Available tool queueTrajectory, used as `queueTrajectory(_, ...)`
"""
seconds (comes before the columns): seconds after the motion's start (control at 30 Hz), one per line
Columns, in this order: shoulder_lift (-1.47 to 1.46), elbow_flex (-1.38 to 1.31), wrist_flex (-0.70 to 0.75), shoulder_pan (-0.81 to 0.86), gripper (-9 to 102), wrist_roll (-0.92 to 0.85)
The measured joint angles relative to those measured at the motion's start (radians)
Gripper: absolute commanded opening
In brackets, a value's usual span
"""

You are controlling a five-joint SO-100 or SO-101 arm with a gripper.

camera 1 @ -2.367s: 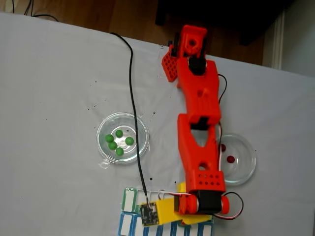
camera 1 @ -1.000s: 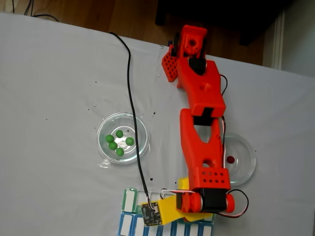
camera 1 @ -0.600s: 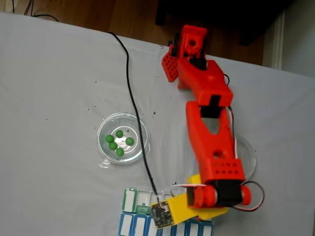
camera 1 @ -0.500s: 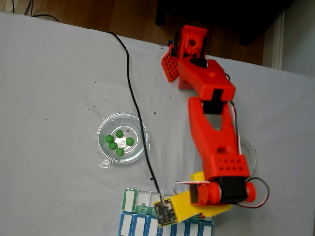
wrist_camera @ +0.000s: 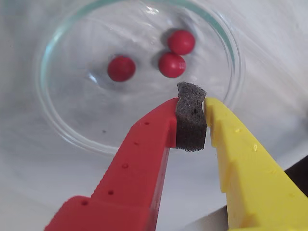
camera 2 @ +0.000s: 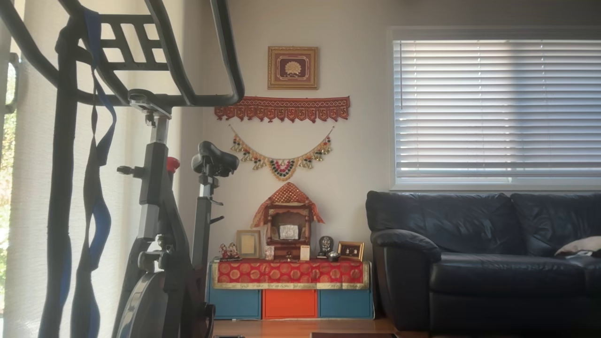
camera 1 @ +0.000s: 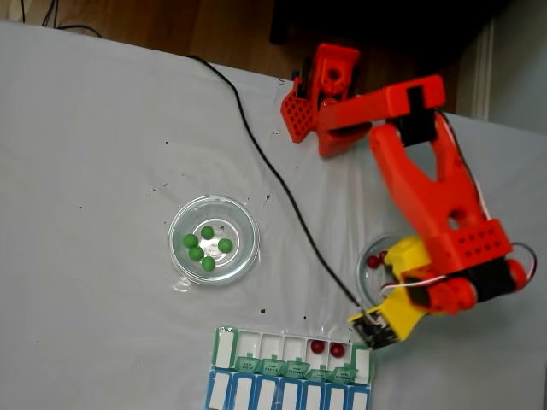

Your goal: Sort medicines into box.

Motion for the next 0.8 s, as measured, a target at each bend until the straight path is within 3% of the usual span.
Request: queueTrajectory(0.8,0.002,0.199,-0.222,-0.058,18,0.135)
